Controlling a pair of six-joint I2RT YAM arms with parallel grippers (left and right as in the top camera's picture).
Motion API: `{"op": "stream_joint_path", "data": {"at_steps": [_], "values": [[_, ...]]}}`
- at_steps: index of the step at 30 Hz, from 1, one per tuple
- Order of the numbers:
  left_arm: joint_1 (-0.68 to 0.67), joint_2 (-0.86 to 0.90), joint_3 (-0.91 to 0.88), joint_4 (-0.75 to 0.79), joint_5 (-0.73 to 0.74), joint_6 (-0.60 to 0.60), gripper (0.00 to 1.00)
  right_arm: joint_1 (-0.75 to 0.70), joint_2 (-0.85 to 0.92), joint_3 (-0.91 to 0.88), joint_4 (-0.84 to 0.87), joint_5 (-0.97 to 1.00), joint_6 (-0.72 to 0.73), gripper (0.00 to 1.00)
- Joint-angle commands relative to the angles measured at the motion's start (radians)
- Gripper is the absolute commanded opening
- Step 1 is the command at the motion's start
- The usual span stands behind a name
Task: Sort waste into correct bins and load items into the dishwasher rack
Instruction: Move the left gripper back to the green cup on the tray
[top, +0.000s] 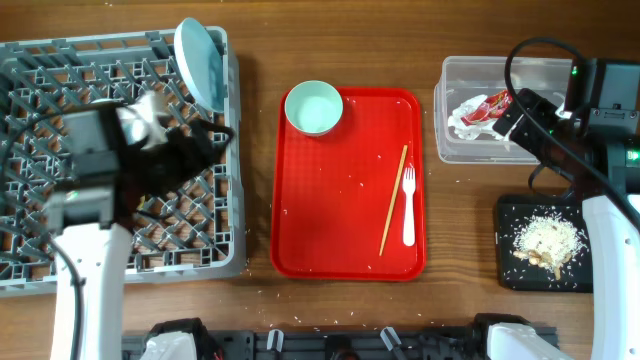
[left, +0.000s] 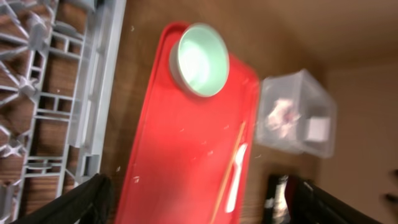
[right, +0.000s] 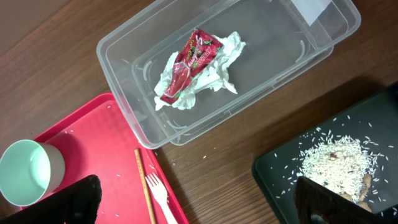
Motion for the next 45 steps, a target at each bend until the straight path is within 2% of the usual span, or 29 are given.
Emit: {"op": "stream_joint_path", "data": {"at_steps": [1, 4, 6, 9, 14, 17, 22, 31, 32, 33, 34, 35, 36, 38, 40, 45], "values": [[-0.161, 0.069, -0.005, 0.007, -0.244, 0.031, 0.91, -0.003, 0.007, -0.002, 0.003, 0.017, 0.001, 1.0], [-0.275, 0.134, -0.005, 0.018, -0.484, 0.03, 0.9, -0.003, 0.007, -0.002, 0.003, 0.017, 0.001, 1.0], [-0.305, 0.171, -0.005, 0.021, -0.623, 0.03, 0.9, -0.003, 0.007, -0.002, 0.003, 0.017, 0.001, 1.0], [-0.302, 0.204, -0.005, 0.024, -0.697, 0.03, 0.9, -0.003, 0.007, -0.002, 0.003, 0.017, 0.001, 1.0], [-0.304, 0.226, -0.013, -0.003, -0.675, -0.007, 0.87, -0.003, 0.007, -0.002, 0.003, 0.017, 0.001, 1.0], [-0.304, 0.241, -0.03, -0.01, -0.601, -0.007, 0.81, -0.003, 0.007, -0.002, 0.003, 0.017, 0.001, 1.0], [-0.304, 0.296, -0.033, -0.043, -0.587, -0.007, 0.74, -0.003, 0.007, -0.002, 0.003, 0.017, 0.001, 1.0], [-0.303, 0.299, -0.033, -0.133, -0.581, -0.007, 0.72, -0.003, 0.007, -0.002, 0.003, 0.017, 0.001, 1.0], [-0.303, 0.297, -0.033, -0.135, -0.581, -0.007, 0.65, -0.003, 0.007, -0.002, 0.003, 0.017, 0.001, 1.0], [-0.303, 0.293, -0.032, -0.135, -0.581, -0.007, 0.53, -0.003, 0.007, -0.002, 0.003, 0.017, 0.001, 1.0], [-0.304, 0.288, -0.031, -0.135, -0.581, -0.007, 0.37, -0.003, 0.007, -0.002, 0.003, 0.017, 0.001, 1.0], [-0.303, 0.28, -0.027, -0.135, -0.581, -0.007, 0.26, -0.003, 0.007, -0.002, 0.003, 0.017, 0.001, 1.0], [-0.303, 0.264, -0.018, -0.137, -0.581, -0.007, 0.21, -0.003, 0.007, -0.002, 0.003, 0.017, 0.001, 1.0], [-0.304, 0.217, 0.01, -0.148, -0.56, -0.008, 0.15, -0.003, 0.007, -0.002, 0.003, 0.017, 0.001, 1.0], [-0.304, 0.166, 0.019, -0.146, -0.496, -0.008, 0.05, -0.003, 0.007, -0.002, 0.003, 0.017, 0.0, 1.0], [-0.348, 0.098, 0.014, -0.2, -0.432, -0.008, 0.04, -0.003, 0.007, -0.002, 0.003, 0.017, 0.001, 1.0]]}}
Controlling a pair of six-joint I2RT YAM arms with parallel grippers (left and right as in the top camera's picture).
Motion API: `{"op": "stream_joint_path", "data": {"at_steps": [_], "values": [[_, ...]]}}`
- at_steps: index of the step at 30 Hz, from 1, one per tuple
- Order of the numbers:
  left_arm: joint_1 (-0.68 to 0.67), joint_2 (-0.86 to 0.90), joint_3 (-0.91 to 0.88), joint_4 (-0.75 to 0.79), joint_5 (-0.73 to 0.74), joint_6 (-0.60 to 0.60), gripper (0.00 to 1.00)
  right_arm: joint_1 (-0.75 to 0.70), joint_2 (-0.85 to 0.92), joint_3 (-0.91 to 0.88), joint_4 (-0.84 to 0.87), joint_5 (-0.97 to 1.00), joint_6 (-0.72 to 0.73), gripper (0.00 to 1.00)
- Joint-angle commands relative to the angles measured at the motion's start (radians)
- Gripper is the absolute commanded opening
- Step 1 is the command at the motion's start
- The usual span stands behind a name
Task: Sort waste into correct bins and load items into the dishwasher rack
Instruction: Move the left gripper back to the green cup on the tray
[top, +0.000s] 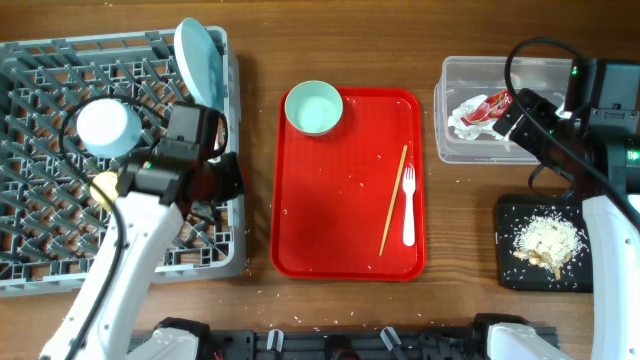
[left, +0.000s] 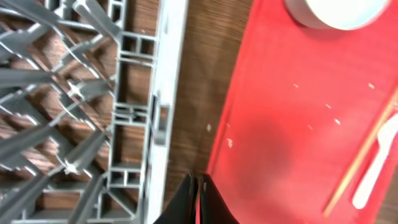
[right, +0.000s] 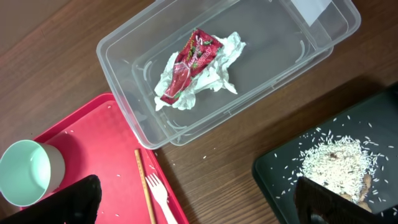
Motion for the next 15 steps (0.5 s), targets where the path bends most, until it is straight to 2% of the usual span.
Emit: {"op": "stream_joint_path", "data": {"at_steps": [1, 5, 9, 15], "values": [[-0.053, -0.006, 0.002, -0.018, 0.079, -0.004, 0.04, -0.003, 0.007, -0.002, 0.003, 0.017, 0.001, 1.0], [-0.093, 0.051, -0.077, 0.001, 0.07, -0.018, 0.04, -0.003, 0.007, -0.002, 0.003, 0.017, 0.001, 1.0], [-0.071, 0.11, -0.113, 0.008, -0.025, -0.018, 0.04, -0.003, 0.007, -0.002, 0.003, 0.017, 0.001, 1.0], [-0.028, 0.111, -0.113, -0.035, -0.037, -0.026, 0.04, -0.003, 0.007, -0.002, 0.003, 0.017, 0.001, 1.0]]}}
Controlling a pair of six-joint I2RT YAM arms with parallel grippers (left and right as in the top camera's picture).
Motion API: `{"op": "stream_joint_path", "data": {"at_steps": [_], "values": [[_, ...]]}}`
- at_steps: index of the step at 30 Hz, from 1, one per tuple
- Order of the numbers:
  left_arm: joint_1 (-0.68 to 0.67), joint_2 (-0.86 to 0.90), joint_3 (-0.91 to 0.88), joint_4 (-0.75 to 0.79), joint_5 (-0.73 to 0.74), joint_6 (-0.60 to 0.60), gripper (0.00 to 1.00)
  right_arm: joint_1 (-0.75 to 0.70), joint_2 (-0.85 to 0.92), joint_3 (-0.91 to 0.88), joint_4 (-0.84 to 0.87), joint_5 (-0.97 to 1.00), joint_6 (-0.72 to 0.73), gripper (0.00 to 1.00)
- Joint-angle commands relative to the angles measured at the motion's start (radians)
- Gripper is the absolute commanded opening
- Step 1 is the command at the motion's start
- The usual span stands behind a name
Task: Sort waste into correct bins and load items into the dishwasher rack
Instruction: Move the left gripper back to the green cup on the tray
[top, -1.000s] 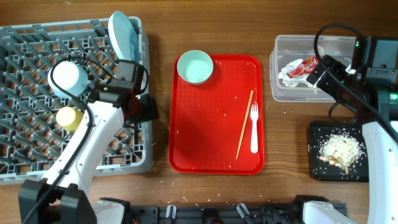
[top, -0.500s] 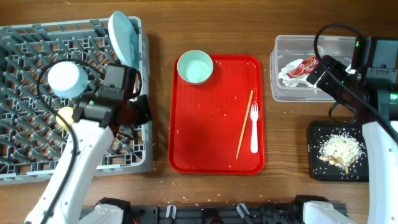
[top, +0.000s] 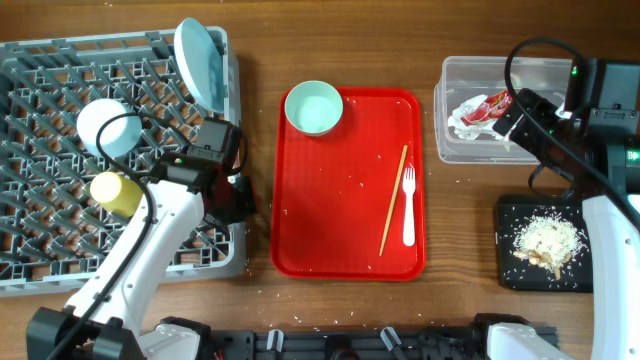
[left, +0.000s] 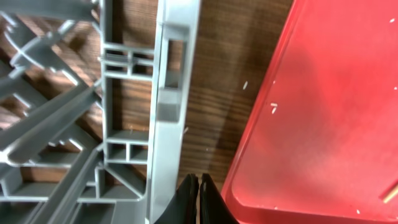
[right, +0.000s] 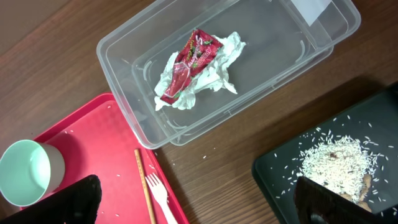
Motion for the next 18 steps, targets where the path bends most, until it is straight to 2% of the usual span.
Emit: {"op": "stream_joint_path", "data": {"at_steps": [1, 3, 11, 16, 17, 18], "values": [[0.015, 0.0, -0.001, -0.04, -0.035, -0.016, 0.04, -0.003, 0.007, -0.003, 0.003, 0.017, 0.001, 1.0], [0.014, 0.0, -0.001, -0.073, -0.078, -0.062, 0.04, -0.003, 0.007, -0.003, 0.003, 0.017, 0.001, 1.0], [0.014, -0.002, 0.006, -0.071, -0.086, -0.064, 0.04, -0.003, 0.007, -0.007, 0.006, 0.017, 0.003, 1.0], [0.013, -0.013, 0.107, -0.068, 0.035, -0.064, 0.04, -0.003, 0.007, -0.008, 0.006, 0.017, 0.002, 1.0], [0.009, -0.018, 0.148, -0.041, 0.098, -0.063, 0.09, -0.003, 0.007, -0.008, 0.006, 0.017, 0.002, 1.0], [0.004, -0.02, 0.16, -0.008, 0.141, -0.058, 0.29, -0.003, 0.007, -0.008, 0.006, 0.017, 0.002, 1.0]]}}
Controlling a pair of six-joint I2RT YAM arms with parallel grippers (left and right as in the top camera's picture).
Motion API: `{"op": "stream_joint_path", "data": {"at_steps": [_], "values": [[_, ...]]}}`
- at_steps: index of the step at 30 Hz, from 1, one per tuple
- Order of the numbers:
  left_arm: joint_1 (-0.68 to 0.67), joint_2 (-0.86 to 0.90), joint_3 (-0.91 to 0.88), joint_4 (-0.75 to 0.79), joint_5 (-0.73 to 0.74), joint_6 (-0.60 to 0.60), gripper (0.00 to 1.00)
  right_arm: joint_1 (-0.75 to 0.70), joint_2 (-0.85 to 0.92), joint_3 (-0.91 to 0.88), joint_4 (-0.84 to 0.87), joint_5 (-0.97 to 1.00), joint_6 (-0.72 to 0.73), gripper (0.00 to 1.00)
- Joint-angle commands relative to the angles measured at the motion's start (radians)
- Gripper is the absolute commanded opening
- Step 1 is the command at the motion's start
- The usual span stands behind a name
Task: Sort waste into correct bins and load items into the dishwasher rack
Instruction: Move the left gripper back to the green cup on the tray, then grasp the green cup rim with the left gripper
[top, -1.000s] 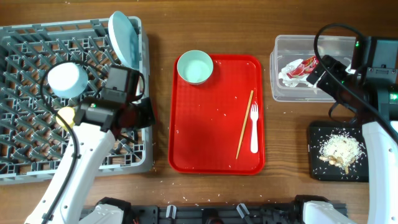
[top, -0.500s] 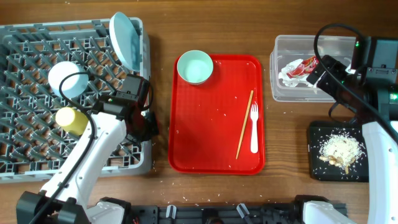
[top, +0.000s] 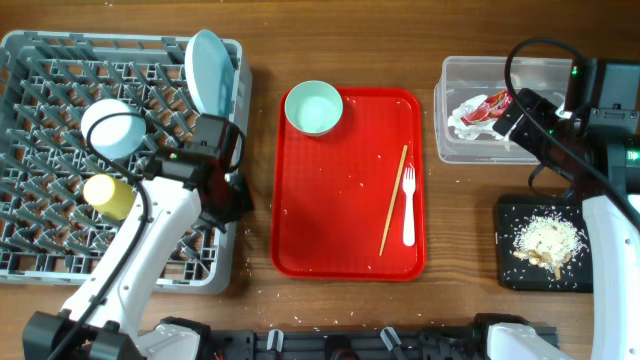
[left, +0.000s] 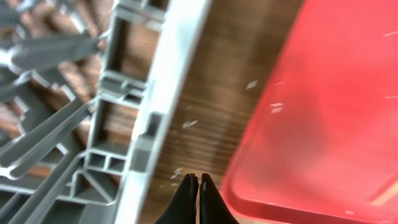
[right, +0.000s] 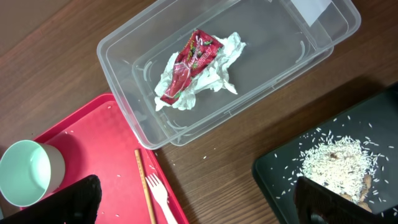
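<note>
The grey dishwasher rack (top: 60, 250) at the left holds a pale blue plate (top: 208, 72), a white bowl (top: 110, 128) and a yellow cup (top: 103, 195). My left gripper (top: 237, 197) is shut and empty, low over the wood strip between the rack's right wall (left: 163, 93) and the red tray (top: 330, 250); its fingertips (left: 198, 200) are pressed together. On the tray lie a mint cup (top: 313, 107), a chopstick (top: 393, 200) and a white fork (top: 408, 205). My right gripper (right: 199, 208) hangs wide open high above the clear bin (right: 230, 68).
The clear bin (top: 500, 125) at back right holds a red wrapper (right: 189, 65) on crumpled tissue. A black tray (top: 545, 245) with spilled rice sits at front right. Rice grains dot the red tray (left: 311, 124) and the wood.
The rack has turned slightly clockwise and now sits squarer to the table, its contents moving with it. My left gripper stays shut beside its right wall. The right arm has not moved.
My left gripper was open above the rack's right part. Then it was shut over the rack's right edge, then low in the gap between rack and tray. Now the rack has turned squarer. The tray's items and the right arm stayed put.
</note>
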Motion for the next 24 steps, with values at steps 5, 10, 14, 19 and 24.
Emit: {"op": "stream_joint_path", "data": {"at_steps": [5, 10, 14, 19, 24], "values": [[-0.087, -0.018, 0.093, 0.379, 0.27, 0.179, 0.66, -0.003, 0.007, -0.007, 0.005, 0.017, 0.002, 1.0], [-0.205, 0.034, 0.093, 0.668, -0.051, 0.349, 0.66, -0.003, 0.007, -0.007, 0.005, 0.017, 0.002, 1.0], [-0.228, 0.151, 0.093, 0.817, -0.056, 0.442, 0.63, -0.003, 0.007, -0.007, 0.005, 0.017, 0.003, 1.0], [-0.228, 0.307, 0.093, 0.98, -0.056, 0.446, 0.64, -0.003, 0.007, -0.007, 0.005, 0.017, 0.002, 1.0], [-0.232, 0.442, 0.093, 1.057, -0.051, 0.51, 0.64, -0.003, 0.007, -0.007, 0.005, 0.017, 0.002, 1.0]]}}
